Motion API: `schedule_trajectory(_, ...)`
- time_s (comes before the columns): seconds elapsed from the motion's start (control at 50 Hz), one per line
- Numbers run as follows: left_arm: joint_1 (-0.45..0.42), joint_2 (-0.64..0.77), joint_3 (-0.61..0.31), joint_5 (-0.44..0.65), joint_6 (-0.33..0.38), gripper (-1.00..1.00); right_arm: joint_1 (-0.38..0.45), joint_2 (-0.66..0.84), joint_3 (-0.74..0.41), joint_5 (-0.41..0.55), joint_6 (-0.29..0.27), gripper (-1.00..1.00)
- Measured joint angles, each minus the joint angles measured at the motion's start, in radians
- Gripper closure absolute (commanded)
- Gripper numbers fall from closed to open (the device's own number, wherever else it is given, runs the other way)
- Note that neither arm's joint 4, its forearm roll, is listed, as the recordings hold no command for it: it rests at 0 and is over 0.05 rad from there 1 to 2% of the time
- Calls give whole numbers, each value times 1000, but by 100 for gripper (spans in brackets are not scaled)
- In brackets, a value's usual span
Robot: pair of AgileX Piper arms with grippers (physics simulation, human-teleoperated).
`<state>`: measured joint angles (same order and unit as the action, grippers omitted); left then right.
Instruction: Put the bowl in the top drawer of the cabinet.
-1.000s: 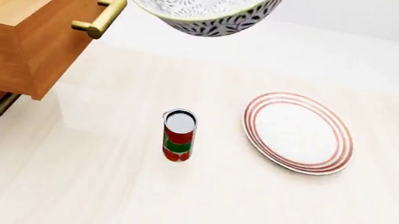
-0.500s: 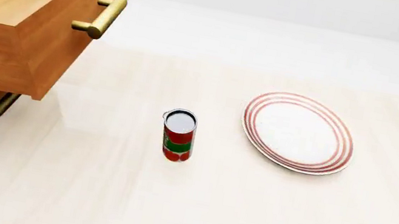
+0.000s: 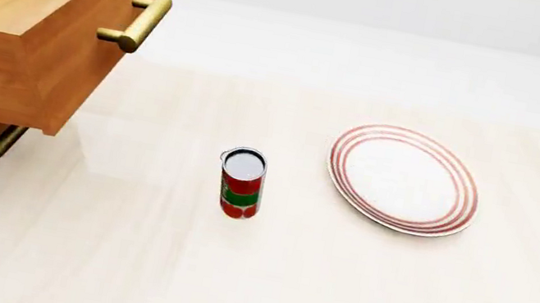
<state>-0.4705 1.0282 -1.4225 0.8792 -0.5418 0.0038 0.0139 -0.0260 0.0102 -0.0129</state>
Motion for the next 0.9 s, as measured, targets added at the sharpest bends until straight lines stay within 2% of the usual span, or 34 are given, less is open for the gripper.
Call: schedule_trajectory(0.9,218,-43,37,-3,-1,100,0,-1,0,1,0,-100)
